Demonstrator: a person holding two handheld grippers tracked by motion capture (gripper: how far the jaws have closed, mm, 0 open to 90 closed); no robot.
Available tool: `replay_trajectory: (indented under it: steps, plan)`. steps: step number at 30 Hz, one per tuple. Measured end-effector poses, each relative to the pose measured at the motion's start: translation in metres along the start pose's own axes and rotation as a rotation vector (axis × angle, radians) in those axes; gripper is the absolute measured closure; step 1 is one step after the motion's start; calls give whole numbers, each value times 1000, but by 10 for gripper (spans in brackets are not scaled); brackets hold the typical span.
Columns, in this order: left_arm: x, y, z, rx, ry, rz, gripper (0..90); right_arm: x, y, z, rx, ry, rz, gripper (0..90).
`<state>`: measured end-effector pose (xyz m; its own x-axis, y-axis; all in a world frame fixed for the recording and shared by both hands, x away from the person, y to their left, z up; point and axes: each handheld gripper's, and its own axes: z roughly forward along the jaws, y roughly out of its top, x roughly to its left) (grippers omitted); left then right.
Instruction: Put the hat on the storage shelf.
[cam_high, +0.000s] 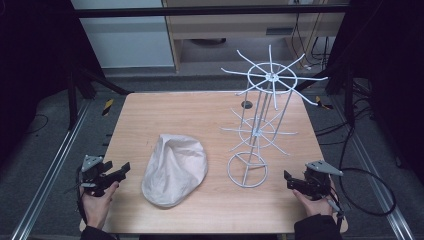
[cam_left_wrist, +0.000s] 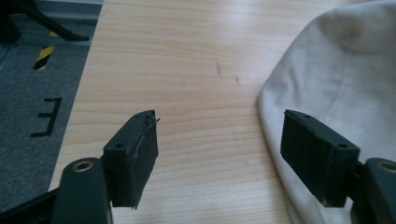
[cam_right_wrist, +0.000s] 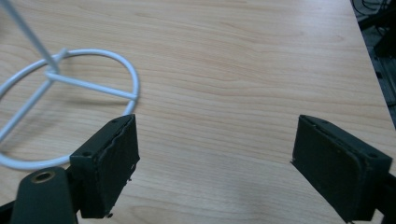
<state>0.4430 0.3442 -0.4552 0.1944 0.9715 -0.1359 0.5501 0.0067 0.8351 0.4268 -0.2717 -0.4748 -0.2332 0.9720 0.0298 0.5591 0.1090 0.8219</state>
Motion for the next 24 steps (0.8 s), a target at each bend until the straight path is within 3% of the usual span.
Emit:
replay_trajectory:
  steps: [4, 10, 15, 24]
  plan:
    - [-11, 4, -8, -26, -27, 22, 299, 5, 2, -2, -11, -2, -21, 179]
    - [-23, 12, -17, -42, -52, 54, 302, 7, 3, -6, -36, -2, -11, 239]
    - [-32, 15, -16, -20, -84, 55, 300, 6, 1, -5, -32, 7, -10, 263]
    - [-48, 32, -20, -21, -118, 109, 303, 10, -2, -3, -13, 22, -32, 312]
